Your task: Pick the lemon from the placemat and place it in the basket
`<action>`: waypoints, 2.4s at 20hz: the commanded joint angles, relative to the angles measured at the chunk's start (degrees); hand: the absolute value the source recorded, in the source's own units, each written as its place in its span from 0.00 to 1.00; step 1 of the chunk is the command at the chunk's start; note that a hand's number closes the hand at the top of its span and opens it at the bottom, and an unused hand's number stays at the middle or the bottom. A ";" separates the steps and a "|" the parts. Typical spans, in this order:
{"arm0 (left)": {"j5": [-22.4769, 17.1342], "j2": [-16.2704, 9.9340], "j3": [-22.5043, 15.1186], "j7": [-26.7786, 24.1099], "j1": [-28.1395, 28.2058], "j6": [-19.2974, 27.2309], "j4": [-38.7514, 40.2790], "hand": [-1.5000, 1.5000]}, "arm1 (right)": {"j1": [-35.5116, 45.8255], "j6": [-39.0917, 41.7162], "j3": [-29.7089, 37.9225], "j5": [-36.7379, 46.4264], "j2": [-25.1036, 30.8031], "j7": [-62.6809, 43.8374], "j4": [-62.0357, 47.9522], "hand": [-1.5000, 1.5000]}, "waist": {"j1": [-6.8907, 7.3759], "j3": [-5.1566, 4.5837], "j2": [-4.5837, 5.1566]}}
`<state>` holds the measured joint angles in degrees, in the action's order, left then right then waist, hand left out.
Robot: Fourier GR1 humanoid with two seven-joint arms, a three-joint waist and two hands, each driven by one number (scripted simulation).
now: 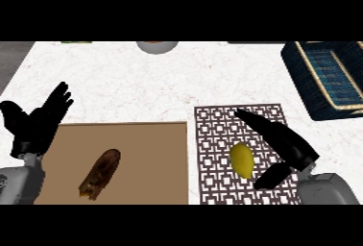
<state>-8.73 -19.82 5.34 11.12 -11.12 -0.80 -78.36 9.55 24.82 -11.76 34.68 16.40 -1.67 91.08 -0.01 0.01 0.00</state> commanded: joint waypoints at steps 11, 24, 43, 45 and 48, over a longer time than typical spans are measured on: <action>2.71 2.67 2.36 2.52 -0.01 -1.28 -2.27 0.50 | -1.67 4.64 4.16 0.67 0.50 8.80 -1.39 0.00 | 0.04 0.00 0.00; 6.02 6.67 1.15 2.34 1.50 0.18 -4.83 0.50 | -3.50 -3.98 -2.37 13.69 -3.09 9.77 -5.58 1.00 | 0.16 0.01 -0.02; 6.07 5.15 3.34 1.20 -1.26 -2.42 -2.14 0.50 | 10.29 -16.45 15.82 21.44 -15.82 -21.92 -13.84 1.00 | 0.86 -0.33 1.64; 6.13 4.96 3.10 1.17 -1.59 -2.79 -2.21 0.50 | 13.91 -19.66 18.78 21.78 -16.28 -28.78 -15.10 1.00 | 2.83 -0.23 2.11; 6.02 5.90 1.81 1.28 -2.94 -3.26 -2.88 0.50 | 20.51 -25.55 23.40 21.83 -16.34 -37.76 -16.99 1.00 | 5.02 0.00 2.48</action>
<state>-2.77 -14.38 7.98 12.41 -13.17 -3.74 -80.82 23.54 5.59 5.31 56.22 0.90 -28.48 75.96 3.10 -0.14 1.90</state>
